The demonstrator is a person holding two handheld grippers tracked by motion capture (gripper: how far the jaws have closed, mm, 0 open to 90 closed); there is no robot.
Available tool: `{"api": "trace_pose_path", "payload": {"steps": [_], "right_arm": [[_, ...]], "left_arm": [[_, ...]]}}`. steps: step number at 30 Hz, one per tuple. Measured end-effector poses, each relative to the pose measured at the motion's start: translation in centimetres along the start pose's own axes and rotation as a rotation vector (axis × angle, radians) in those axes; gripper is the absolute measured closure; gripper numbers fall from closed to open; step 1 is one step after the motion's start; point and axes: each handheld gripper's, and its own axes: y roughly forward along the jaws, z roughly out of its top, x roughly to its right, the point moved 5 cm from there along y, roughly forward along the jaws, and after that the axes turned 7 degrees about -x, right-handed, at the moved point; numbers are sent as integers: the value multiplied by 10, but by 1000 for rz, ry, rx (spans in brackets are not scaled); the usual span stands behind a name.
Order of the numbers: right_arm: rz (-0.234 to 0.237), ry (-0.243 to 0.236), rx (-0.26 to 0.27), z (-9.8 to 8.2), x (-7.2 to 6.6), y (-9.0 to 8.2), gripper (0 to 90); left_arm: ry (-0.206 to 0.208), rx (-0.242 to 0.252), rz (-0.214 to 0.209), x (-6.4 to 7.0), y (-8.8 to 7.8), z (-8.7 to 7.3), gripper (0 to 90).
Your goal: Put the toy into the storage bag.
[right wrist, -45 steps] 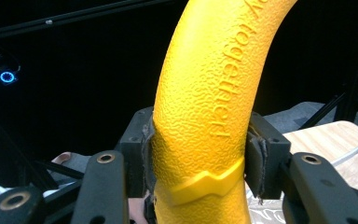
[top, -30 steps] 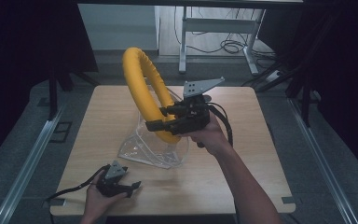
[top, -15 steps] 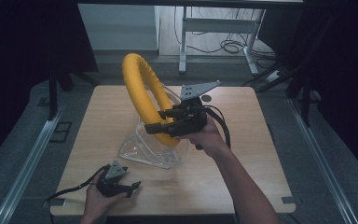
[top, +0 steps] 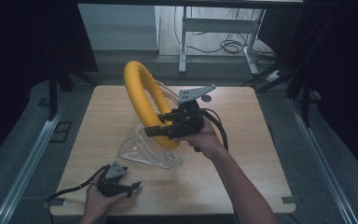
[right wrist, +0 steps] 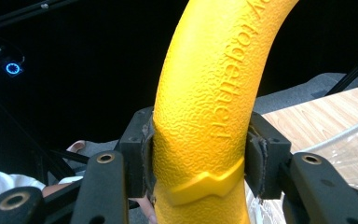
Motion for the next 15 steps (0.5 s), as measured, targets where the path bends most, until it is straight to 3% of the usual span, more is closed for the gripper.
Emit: {"api": "trace_pose_path", "payload": {"steps": [15], "right_arm": [[-9,40,-17,-16,17,6,504]], "left_arm": [[0,3,3,0,1,0,207]]}}
